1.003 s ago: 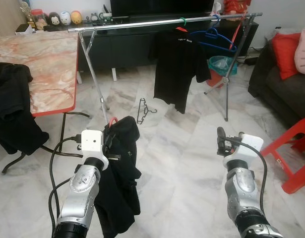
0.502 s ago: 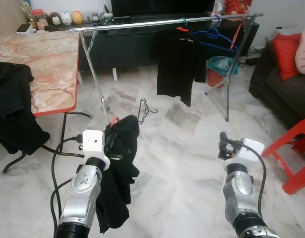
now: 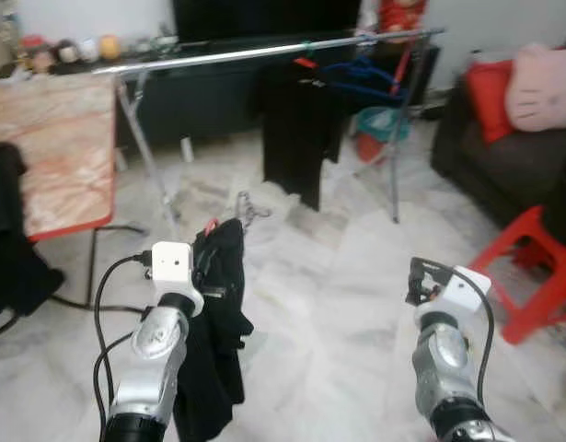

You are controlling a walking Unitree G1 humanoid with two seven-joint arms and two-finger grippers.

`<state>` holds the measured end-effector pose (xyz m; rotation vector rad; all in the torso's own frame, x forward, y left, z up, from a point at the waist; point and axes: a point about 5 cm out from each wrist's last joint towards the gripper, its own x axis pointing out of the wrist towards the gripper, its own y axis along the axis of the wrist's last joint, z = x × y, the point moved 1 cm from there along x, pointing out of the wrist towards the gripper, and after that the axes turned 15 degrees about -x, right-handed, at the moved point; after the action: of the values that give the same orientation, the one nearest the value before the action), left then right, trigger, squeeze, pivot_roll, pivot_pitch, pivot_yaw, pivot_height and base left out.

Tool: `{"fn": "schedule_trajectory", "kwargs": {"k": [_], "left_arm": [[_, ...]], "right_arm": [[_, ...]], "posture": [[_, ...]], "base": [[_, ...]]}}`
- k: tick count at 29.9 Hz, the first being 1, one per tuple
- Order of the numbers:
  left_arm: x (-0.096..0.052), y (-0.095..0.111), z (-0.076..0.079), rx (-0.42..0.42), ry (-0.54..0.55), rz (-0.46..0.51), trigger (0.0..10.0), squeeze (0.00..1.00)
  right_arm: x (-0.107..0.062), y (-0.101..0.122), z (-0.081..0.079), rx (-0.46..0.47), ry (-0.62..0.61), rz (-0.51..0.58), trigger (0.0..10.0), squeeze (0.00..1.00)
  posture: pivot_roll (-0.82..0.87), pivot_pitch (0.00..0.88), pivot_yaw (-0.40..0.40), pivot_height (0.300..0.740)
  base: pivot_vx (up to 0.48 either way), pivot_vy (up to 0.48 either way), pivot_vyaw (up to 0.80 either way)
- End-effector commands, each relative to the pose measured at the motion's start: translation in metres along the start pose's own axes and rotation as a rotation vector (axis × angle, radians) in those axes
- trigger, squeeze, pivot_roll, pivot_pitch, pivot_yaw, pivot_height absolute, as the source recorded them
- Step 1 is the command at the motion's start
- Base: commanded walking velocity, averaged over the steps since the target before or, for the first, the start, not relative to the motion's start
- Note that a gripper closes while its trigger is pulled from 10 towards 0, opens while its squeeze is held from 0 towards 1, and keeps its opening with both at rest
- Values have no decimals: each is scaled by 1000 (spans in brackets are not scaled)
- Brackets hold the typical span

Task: Hang hanger

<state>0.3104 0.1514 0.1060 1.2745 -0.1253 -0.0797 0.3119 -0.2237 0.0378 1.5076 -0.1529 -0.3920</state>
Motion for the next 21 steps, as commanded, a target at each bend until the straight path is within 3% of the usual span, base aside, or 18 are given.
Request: {"fn": "schedule_trajectory", "kwargs": {"k": [1,21], "left_arm": [[2,14,2,21,-19,59,10000,0],[2,13,4,20,-23,62,10000,0]], "right_arm": [[-1,-1,-6,10,8,-8,10000,0],[-1,-2,-6,6,1,-13,10000,0]], "posture": [[17,25,-31,740],[13,24,-32,740]], "base": [[281,0,0],[296,0,0]]}}
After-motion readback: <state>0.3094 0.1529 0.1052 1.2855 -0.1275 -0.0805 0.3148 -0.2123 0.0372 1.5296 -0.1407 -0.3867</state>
